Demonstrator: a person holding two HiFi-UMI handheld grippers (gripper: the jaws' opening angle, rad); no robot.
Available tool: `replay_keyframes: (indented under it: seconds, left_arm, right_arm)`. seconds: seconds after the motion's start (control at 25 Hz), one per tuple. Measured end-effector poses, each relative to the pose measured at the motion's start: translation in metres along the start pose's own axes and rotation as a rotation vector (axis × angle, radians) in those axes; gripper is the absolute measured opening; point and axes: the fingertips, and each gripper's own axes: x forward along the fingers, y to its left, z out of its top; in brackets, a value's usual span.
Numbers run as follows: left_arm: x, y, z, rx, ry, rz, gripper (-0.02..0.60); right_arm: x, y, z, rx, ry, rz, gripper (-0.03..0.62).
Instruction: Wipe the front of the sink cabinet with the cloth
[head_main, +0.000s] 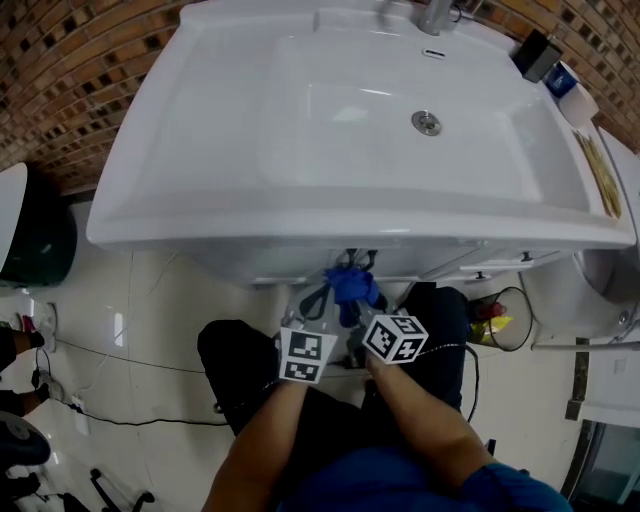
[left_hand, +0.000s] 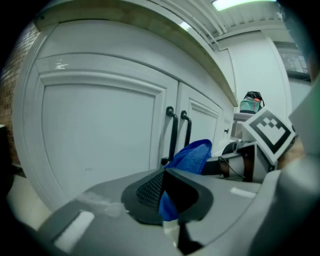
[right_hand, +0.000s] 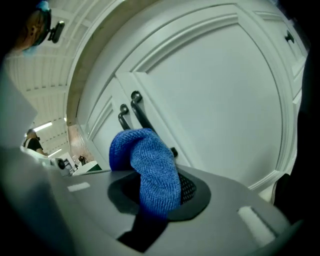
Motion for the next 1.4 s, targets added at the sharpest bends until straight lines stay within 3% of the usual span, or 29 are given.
replay_keyframes:
  seconds: [0.32,0.64,0.96,1.4]
  left_arm:
    - [0.002,-0.006,-0.001,0.033,0.017,-0.011,0.0]
    - [0.011,-0.002,-0.011,0.009,0.053,-0.011,0.0]
    - [0.023,-0.002,-0.023,-0.037,0.097,-0.01,0.0]
    - [0.042,0.0,-0.035,-0.082,0.156,-0.015,0.0]
  right_arm:
    - [0.01,-0.016,-0.003,-0.007,0.025,-0.035,0.08]
    - [0.017,-0.036,-0.021,-0.022,0.094,-0.077,0.08]
    - [0.028,-0.08,-0.067,-0.003,0.251,-0.184,0.08]
    - [0.059,-0.107,-0.123,-0.053,0.472,-0.21,0.08]
